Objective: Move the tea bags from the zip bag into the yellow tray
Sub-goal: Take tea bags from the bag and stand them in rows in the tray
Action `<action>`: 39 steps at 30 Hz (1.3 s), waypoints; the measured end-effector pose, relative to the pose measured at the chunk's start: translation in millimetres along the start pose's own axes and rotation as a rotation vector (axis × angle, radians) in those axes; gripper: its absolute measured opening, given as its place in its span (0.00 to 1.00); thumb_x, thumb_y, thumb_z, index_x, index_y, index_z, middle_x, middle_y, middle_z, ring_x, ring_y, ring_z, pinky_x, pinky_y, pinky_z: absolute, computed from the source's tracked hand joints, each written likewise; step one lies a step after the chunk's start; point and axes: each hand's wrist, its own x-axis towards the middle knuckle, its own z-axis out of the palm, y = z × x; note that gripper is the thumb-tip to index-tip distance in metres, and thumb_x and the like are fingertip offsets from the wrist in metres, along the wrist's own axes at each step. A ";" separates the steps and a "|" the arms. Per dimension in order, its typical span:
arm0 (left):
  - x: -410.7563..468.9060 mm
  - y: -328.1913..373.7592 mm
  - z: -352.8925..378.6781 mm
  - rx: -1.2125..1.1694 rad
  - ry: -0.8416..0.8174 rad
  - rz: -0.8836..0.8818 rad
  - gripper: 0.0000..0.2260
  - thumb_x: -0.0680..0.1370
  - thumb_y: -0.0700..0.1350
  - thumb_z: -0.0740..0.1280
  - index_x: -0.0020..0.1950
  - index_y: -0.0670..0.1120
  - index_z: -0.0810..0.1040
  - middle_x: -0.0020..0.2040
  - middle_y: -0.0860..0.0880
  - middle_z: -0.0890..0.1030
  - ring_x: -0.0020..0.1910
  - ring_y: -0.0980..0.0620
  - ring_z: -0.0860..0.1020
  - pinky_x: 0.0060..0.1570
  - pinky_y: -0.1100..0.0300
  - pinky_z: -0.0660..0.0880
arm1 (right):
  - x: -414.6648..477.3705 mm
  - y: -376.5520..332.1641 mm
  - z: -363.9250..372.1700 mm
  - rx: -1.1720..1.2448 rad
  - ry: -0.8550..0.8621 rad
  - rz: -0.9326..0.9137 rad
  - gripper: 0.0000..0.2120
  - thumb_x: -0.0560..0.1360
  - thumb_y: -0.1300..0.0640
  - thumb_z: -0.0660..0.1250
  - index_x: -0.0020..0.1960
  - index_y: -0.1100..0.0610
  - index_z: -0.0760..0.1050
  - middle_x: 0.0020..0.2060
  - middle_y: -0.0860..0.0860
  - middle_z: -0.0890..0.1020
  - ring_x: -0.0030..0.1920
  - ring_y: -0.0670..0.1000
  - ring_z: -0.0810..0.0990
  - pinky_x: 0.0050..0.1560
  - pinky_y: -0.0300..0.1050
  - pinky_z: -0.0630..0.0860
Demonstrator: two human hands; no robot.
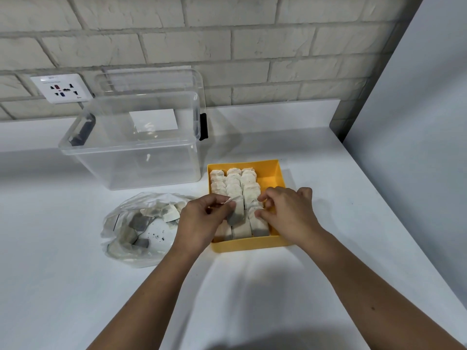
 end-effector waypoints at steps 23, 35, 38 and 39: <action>5.6 -14.8 -18.5 0.382 0.142 0.059 0.08 0.75 0.45 0.73 0.52 0.54 0.85 0.48 0.54 0.81 0.37 0.57 0.78 0.38 0.63 0.70 | -0.5 10.9 -26.9 0.090 -0.407 0.048 0.08 0.71 0.41 0.71 0.42 0.44 0.77 0.37 0.39 0.78 0.50 0.46 0.77 0.62 0.49 0.63; 7.6 -21.6 -18.3 0.340 0.095 0.059 0.10 0.74 0.41 0.74 0.52 0.55 0.83 0.48 0.53 0.82 0.39 0.49 0.82 0.48 0.52 0.80 | -0.4 6.1 -6.9 -0.042 -0.200 0.010 0.07 0.77 0.45 0.66 0.49 0.47 0.77 0.43 0.45 0.83 0.50 0.50 0.77 0.59 0.51 0.59; 8.2 -21.6 -17.8 0.329 0.089 0.048 0.10 0.74 0.41 0.74 0.52 0.53 0.83 0.47 0.55 0.81 0.40 0.48 0.82 0.49 0.52 0.80 | -1.4 7.5 -11.9 0.035 -0.279 -0.001 0.05 0.77 0.46 0.66 0.46 0.46 0.73 0.42 0.44 0.82 0.50 0.49 0.76 0.59 0.49 0.59; 8.3 -21.3 -17.7 0.328 0.088 0.043 0.10 0.74 0.41 0.74 0.53 0.52 0.83 0.46 0.56 0.81 0.40 0.48 0.82 0.49 0.52 0.80 | -0.7 7.1 -14.6 0.048 -0.314 -0.009 0.06 0.77 0.47 0.67 0.44 0.45 0.72 0.41 0.44 0.82 0.50 0.48 0.76 0.59 0.49 0.58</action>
